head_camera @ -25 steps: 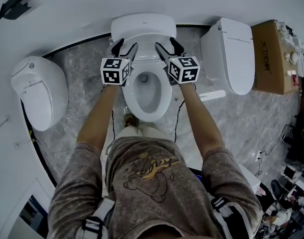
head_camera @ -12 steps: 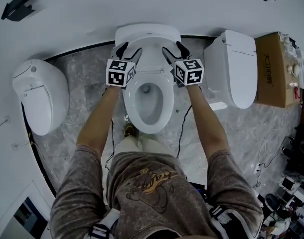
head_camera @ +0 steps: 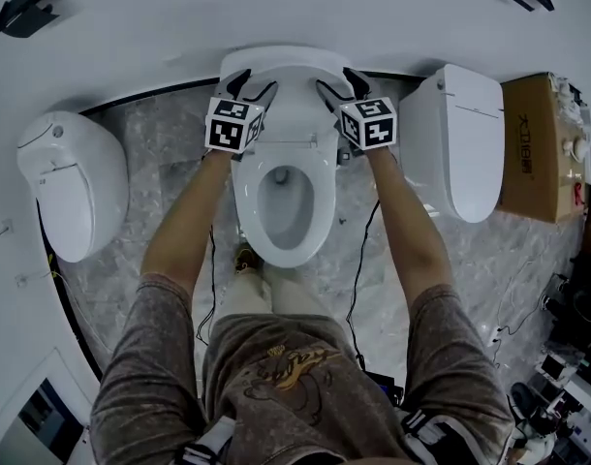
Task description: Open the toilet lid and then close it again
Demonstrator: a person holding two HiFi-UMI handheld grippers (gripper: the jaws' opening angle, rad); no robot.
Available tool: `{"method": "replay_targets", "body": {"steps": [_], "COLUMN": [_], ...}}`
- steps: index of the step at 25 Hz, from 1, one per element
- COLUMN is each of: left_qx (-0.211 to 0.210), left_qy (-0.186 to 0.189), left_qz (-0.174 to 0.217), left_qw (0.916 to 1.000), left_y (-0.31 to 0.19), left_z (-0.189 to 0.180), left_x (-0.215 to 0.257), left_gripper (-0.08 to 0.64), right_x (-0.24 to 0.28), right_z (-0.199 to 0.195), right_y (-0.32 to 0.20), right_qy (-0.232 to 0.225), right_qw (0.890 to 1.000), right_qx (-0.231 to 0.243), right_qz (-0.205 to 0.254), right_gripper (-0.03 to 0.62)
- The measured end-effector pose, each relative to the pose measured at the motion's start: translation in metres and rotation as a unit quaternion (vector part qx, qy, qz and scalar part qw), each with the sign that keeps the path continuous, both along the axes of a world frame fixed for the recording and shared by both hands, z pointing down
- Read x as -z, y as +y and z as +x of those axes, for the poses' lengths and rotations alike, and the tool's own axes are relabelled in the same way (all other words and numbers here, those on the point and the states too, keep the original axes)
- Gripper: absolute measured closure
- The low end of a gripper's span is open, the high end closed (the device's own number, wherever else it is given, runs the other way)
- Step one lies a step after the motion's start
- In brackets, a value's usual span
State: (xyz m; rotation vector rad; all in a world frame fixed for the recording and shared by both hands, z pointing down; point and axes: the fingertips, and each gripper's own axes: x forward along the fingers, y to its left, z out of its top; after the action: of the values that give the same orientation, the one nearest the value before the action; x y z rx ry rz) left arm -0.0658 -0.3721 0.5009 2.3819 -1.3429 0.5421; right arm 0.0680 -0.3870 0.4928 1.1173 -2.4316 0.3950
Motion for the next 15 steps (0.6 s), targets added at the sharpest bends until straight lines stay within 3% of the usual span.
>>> {"method": "replay_targets", "body": {"steps": [3, 7, 11, 15], "left_qx": [0.0, -0.001, -0.016, -0.026], "left_qy": [0.002, 0.028, 0.062, 0.078], "left_qz": [-0.003, -0.012, -0.025, -0.03], "left_qw": [1.0, 0.9995, 0.9977, 0.9962], "left_y": [-0.002, 0.009, 0.036, 0.07], "left_z": [-0.001, 0.0, 0.002, 0.002], "left_x": [-0.001, 0.004, 0.016, 0.023], "left_gripper": [0.315, 0.314, 0.308, 0.308], "right_x": [-0.006, 0.002, 0.016, 0.024], "right_z": [-0.008, -0.003, 0.002, 0.004], "right_y": [0.003, 0.012, 0.041, 0.074], "right_qy": [0.0, -0.03, -0.078, -0.094], "right_qw": [1.0, 0.999, 0.997, 0.995], "right_qx": [0.02, 0.004, -0.003, -0.01], "right_qz": [-0.012, -0.017, -0.016, -0.026], "right_gripper": [0.318, 0.318, 0.318, 0.318]}}
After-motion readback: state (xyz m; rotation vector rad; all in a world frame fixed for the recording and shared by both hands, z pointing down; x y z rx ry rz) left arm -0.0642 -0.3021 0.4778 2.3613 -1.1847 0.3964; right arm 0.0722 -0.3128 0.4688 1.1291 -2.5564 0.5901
